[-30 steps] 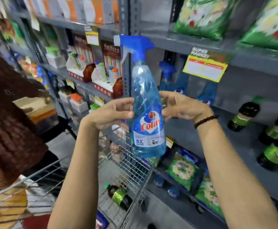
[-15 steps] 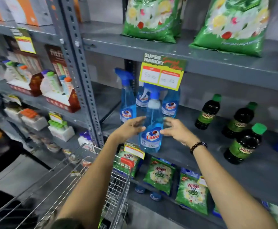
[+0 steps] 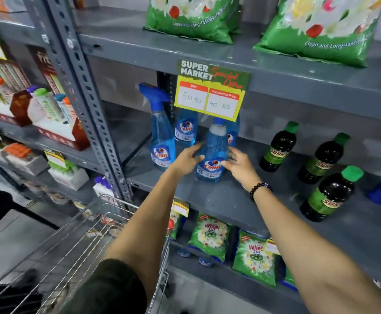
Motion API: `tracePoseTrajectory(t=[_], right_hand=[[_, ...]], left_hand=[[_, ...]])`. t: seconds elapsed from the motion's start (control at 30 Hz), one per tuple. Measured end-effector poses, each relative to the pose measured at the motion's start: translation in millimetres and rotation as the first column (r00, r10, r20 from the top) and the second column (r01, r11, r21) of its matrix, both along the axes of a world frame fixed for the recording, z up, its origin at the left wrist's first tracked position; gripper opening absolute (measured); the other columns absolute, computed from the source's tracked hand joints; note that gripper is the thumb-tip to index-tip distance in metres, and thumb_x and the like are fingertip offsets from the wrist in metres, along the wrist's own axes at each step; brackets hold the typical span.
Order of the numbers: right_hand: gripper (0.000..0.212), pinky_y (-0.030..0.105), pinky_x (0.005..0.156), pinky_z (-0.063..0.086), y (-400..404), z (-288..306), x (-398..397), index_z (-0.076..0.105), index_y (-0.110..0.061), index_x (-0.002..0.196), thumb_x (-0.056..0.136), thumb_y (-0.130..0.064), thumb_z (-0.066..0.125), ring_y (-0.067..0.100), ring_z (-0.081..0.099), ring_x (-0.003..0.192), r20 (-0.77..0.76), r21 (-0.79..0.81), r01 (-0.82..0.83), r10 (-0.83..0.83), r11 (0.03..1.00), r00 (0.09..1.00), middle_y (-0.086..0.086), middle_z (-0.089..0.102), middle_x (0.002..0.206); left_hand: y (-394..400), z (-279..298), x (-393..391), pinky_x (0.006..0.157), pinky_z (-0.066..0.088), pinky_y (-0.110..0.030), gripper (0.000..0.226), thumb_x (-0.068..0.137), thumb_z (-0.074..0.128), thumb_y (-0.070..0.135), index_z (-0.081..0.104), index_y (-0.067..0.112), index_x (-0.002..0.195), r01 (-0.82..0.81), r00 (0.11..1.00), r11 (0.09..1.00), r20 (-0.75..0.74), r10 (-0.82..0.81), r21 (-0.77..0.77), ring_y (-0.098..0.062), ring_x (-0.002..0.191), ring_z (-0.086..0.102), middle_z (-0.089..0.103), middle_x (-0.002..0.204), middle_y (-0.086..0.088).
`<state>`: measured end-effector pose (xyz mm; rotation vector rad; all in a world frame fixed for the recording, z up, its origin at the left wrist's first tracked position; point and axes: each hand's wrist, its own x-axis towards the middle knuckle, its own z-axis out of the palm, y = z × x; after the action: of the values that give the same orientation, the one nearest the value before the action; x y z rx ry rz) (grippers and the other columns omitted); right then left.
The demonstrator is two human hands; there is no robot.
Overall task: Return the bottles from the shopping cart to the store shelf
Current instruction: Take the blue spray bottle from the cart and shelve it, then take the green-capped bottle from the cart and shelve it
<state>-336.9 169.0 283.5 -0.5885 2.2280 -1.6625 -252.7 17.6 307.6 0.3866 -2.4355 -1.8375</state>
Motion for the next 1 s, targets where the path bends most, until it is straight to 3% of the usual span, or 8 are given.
tracePoseTrajectory(t=[0.13,0.3,0.4,0.53,0.7,0.8,0.9,1.0], right_hand=[[0.053,0.029,0.093,0.05,-1,-9,25,0.049,-0.007,0.13,0.08,0.006,0.062,0.021,0.059,0.112,0.029,0.088,0.108,-0.111,0.99,0.993,0.009,0.061,0.125],[0.041,0.041,0.089,0.048,-16,-29,86,0.054,-0.001,0.114,0.078,-0.017,0.066,0.036,0.058,0.11,-0.004,0.346,0.359,-0.381,0.867,0.924,0.019,0.062,0.119],[0.012,0.035,0.07,0.047,-39,-39,131,0.059,-0.008,0.083,0.077,-0.017,0.065,0.031,0.059,0.091,0.009,0.355,0.233,-0.252,0.905,0.968,0.008,0.057,0.084],[0.03,0.031,0.052,0.034,-80,-65,187,0.047,-0.014,0.051,0.076,-0.013,0.064,0.022,0.049,0.065,0.084,0.412,-0.08,0.049,0.908,0.995,0.012,0.049,0.065],[0.032,0.028,0.059,0.033,-131,-114,237,0.039,-0.016,0.062,0.09,-0.011,0.054,0.016,0.035,0.06,0.386,0.475,-0.496,0.334,0.727,0.86,0.004,0.031,0.063],[0.032,0.03,0.069,0.041,-159,-148,258,0.035,-0.018,0.066,0.095,-0.018,0.047,0.012,0.039,0.06,0.552,0.508,-0.601,0.302,0.617,0.777,0.003,0.035,0.065],[0.035,0.027,0.05,0.038,-181,-190,267,0.038,-0.015,0.063,0.097,-0.02,0.045,0.015,0.034,0.051,0.629,0.569,-0.641,0.23,0.515,0.743,0.006,0.034,0.061],[0.032,0.037,0.068,0.049,-198,-246,271,0.05,-0.001,0.118,0.097,-0.024,0.043,0.018,0.047,0.061,0.66,0.618,-0.633,0.13,0.466,0.74,0.017,0.06,0.092]], left_hand=[[3,-9,36,0.115,0.029,-0.037,0.049,0.096,0.042,0.006,0.028,-0.002,0.142,-0.07,0.997,0.994,0.037,0.067,0.079,-0.027,0.138,0.034,0.032,0.151,-0.017],[-1,-35,121,0.102,0.035,-0.032,0.047,0.097,0.043,0.013,0.033,-0.002,0.14,-0.322,0.946,0.91,0.109,0.304,0.26,-0.022,0.127,0.042,0.039,0.146,-0.016],[-6,-62,184,0.089,0.037,-0.032,0.041,0.097,0.044,0.021,0.045,-0.002,0.13,-0.473,0.881,0.821,0.182,0.437,0.32,-0.019,0.107,0.046,0.054,0.121,-0.014],[-18,-112,264,0.101,0.042,-0.041,0.045,0.095,0.044,0.034,0.048,0.002,0.127,-0.681,0.73,0.656,0.377,0.57,0.325,-0.033,0.122,0.049,0.052,0.133,-0.018],[-21,-178,344,0.072,0.056,-0.023,0.051,0.095,0.042,0.036,0.042,0.001,0.133,-0.81,0.578,0.37,0.512,0.635,0.455,-0.025,0.099,0.058,0.059,0.114,-0.012],[-23,-217,367,0.086,0.043,-0.038,0.054,0.093,0.044,0.042,0.043,0.005,0.133,-0.89,0.423,0.151,0.653,0.628,0.431,-0.027,0.113,0.049,0.048,0.137,-0.016],[-21,-257,375,0.09,0.041,-0.041,0.056,0.094,0.039,0.042,0.036,0.007,0.137,-0.902,0.352,0.004,0.729,0.586,0.432,-0.026,0.114,0.044,0.043,0.14,-0.016],[-23,-304,370,0.088,0.042,-0.043,0.052,0.095,0.037,0.04,0.041,0.005,0.134,-0.893,0.278,-0.166,0.804,0.525,0.418,-0.029,0.12,0.044,0.045,0.126,-0.013]])
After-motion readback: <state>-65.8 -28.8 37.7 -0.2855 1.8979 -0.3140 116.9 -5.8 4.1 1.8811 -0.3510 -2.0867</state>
